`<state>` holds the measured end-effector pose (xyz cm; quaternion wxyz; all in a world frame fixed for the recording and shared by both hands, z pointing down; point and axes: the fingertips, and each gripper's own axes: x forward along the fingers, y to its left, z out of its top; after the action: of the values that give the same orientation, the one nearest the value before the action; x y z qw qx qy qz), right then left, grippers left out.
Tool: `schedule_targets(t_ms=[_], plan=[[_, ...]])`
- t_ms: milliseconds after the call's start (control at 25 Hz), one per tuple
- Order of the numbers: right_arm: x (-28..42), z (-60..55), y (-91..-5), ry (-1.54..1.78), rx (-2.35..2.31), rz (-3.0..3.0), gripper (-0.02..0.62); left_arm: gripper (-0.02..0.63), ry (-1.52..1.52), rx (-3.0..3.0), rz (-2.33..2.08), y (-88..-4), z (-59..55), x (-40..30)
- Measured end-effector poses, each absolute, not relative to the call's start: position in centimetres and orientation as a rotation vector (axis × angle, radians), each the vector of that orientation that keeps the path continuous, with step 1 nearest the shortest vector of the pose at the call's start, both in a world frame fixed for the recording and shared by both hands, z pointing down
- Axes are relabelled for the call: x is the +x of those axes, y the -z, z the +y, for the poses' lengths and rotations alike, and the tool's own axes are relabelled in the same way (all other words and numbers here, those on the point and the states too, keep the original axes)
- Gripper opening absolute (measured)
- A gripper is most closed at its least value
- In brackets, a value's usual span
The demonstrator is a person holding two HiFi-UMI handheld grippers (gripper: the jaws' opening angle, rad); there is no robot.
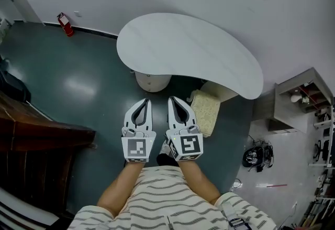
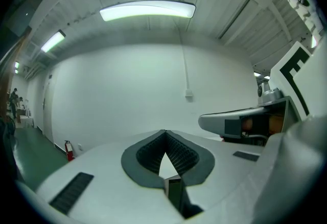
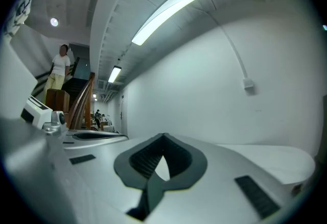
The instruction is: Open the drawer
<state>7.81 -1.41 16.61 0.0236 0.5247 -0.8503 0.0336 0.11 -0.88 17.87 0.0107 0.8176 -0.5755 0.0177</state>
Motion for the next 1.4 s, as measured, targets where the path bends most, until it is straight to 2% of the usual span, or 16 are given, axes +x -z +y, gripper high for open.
schedule_targets(t_ms=[440, 920, 1400], plan=[[9.3, -7.0, -22.0, -0.18, 1.537, -2.657, 0.014, 0.0, -0.074, 2.46, -1.815, -22.2, -6.0, 2.1], [6.2, -12.3, -31.5, -0.239, 1.592, -2.593, 0.014, 0.0, -0.117, 2.432, -1.742, -32.6, -11.9, -0.5], [6.1, -15.0, -40.8, -0.295, 1.656, -2.545, 0.014, 0.0, -0.132, 2.392, -1.723, -42.8, -15.2, -1.7]])
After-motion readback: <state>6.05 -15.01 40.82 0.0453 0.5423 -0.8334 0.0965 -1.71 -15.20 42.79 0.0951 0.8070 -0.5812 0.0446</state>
